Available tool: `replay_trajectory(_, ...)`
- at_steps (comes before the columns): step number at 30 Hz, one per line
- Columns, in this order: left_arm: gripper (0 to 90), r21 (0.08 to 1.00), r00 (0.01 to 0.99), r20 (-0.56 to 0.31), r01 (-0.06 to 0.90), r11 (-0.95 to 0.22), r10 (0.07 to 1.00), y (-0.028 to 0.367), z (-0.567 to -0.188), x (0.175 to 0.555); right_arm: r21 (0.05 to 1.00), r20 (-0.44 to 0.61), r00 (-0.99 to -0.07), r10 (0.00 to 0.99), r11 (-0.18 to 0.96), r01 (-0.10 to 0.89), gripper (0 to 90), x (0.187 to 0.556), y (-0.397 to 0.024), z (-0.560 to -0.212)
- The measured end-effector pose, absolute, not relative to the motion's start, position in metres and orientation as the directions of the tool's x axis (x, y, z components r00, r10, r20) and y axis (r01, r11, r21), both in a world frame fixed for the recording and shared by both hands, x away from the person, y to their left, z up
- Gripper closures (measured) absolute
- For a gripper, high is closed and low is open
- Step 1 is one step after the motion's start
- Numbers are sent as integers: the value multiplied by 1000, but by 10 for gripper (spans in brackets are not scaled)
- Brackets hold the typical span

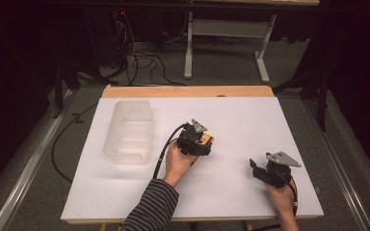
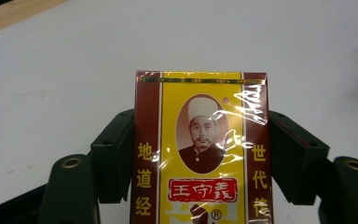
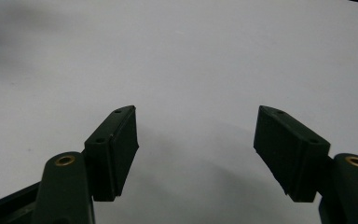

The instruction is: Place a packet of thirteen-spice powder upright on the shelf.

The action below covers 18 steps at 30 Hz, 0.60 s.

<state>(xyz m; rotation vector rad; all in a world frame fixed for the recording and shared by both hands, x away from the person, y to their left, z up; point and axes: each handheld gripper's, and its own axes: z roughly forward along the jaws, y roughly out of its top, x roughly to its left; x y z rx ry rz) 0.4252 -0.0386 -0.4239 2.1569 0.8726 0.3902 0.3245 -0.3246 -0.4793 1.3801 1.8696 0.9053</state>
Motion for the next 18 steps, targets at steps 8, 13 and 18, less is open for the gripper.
replay_trajectory(8,328,779,721,-1,435,-452,693,-29,-412,416,821,-94,-246,965,215,528,309,324,-324,-479)
replay_trajectory(13,328,787,719,16,420,-452,695,-24,-406,411,822,-95,-247,964,216,527,308,324,-325,-479)
replay_trajectory(18,328,801,714,15,411,-436,700,-16,-401,407,820,-95,-247,964,217,529,308,324,-324,-479)
